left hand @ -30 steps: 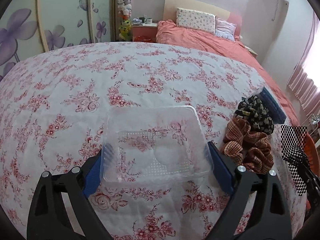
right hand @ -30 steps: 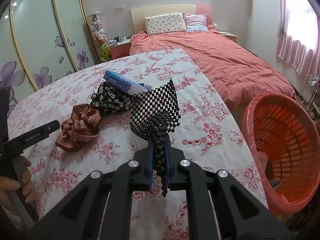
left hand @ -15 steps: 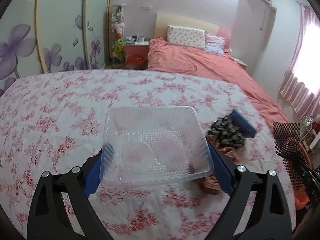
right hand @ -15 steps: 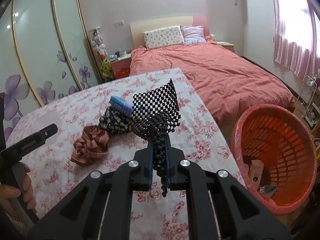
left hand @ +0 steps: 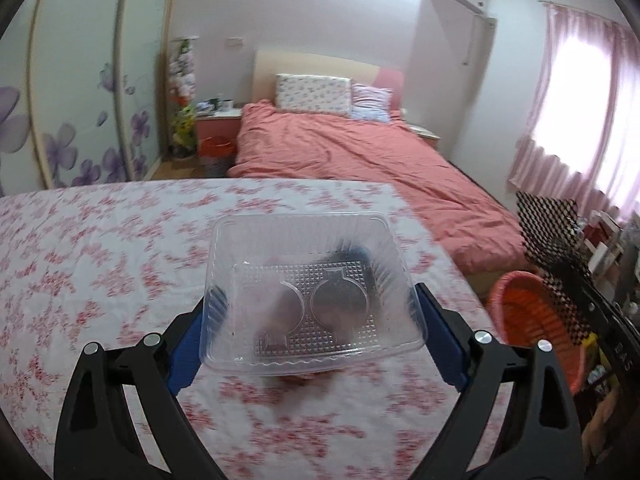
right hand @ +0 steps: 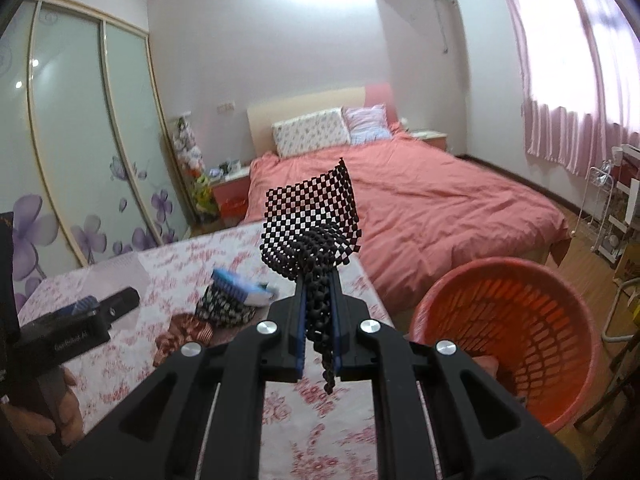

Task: Collect trash
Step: 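Carry the tray and mesh with both tools over the orange basket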

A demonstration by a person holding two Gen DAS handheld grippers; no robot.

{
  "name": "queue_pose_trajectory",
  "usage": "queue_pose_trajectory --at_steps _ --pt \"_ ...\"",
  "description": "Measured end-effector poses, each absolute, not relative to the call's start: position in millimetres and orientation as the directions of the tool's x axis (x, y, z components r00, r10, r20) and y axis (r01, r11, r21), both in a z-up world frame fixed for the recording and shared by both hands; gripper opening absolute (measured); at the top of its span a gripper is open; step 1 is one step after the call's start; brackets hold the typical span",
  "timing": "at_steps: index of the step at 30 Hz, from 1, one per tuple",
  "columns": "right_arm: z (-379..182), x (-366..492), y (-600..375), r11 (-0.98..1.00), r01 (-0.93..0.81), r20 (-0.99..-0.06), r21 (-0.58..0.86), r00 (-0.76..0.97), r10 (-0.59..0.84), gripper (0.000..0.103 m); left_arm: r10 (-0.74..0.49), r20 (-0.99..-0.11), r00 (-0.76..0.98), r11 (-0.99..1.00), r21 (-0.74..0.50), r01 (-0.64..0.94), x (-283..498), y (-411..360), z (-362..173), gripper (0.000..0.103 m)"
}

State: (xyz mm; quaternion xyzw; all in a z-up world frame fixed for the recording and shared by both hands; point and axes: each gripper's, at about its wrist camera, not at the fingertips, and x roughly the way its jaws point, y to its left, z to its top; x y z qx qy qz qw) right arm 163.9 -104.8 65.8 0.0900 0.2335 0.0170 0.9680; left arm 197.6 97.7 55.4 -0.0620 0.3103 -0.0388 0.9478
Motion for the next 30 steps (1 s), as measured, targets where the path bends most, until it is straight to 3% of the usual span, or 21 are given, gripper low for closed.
queue_pose_trajectory --at_steps 12,30 --pt "68.7 146.8 -173.5 0.965 0.143 -0.413 0.221 0.910 -0.040 0.011 -0.288 -0.552 0.783 0.958 -0.165 0.236 204.3 15.3 67.6 0.091" --pt "35.0 123.2 -287.6 0.895 0.326 -0.453 0.304 0.876 -0.165 0.011 -0.462 -0.601 0.652 0.868 -0.154 0.473 217.3 -115.2 37.0 0.091"
